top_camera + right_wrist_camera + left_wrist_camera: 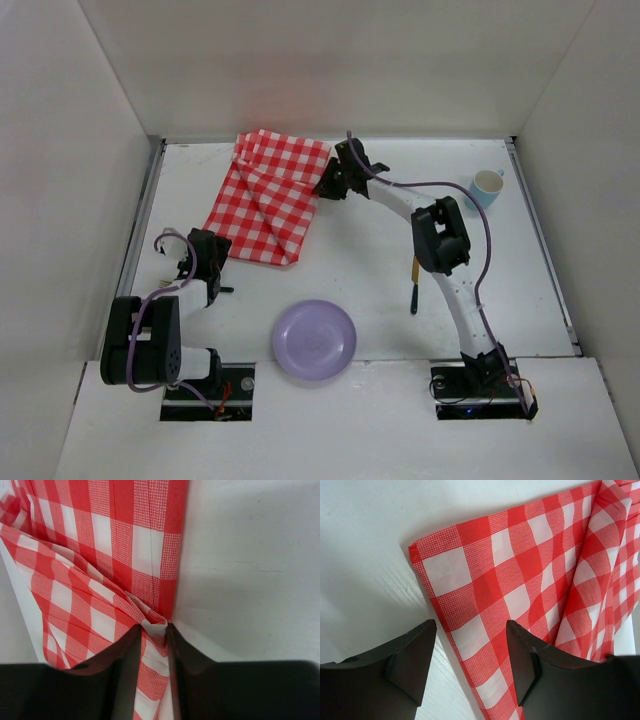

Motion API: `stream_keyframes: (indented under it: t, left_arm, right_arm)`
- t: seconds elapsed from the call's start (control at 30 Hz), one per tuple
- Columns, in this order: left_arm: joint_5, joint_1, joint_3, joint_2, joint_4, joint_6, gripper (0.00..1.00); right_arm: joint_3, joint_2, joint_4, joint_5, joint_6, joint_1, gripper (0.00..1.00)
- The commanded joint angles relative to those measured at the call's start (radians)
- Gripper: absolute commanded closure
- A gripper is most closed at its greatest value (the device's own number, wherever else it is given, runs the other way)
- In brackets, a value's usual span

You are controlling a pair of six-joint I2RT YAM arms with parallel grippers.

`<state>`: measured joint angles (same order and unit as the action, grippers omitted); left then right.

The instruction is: Set the dinner table for one person

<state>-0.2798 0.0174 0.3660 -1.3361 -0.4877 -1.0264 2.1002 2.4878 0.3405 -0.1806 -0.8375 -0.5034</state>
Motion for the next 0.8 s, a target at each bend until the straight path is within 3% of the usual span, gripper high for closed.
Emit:
stream_keyframes:
  t: [0.0, 0.07, 0.17, 0.53, 0.67, 0.77]
  left_arm:
    - [-0.006, -0.012, -0.015, 0.021, -0.046, -0.006, 0.44]
    - [-0.002, -0.017, -0.01, 0.025, -0.04, 0.0, 0.42]
    - [-0.005, -0.021, -0.006, 0.02, -0.037, 0.009, 0.4]
    - [-0.016, -0.03, 0.027, -0.043, -0.02, 0.017, 0.37]
    - [-0.009, -0.007, 0.053, -0.098, -0.025, 0.026, 0.48]
    - [-0.018, 0.003, 0.063, -0.127, -0.032, 0.029, 0.65]
  right_arm:
    - [0.028, 0.008, 0.005, -0.023, -0.017, 0.001, 0.72]
    - [-0.017, -0.019, -0.03, -0.013, -0.021, -0.001, 0.81]
    - [-0.112, -0.098, -0.119, 0.023, -0.017, -0.002, 0.85]
    - [-0.492, -0.438, -0.389, 0.107, 0.005, 0.067, 0.85]
    - [-0.592, -0.516, -0.445, 0.109, -0.005, 0.093, 0.85]
    - [-0.679, -0.59, -0.497, 0.112, -0.015, 0.117, 0.85]
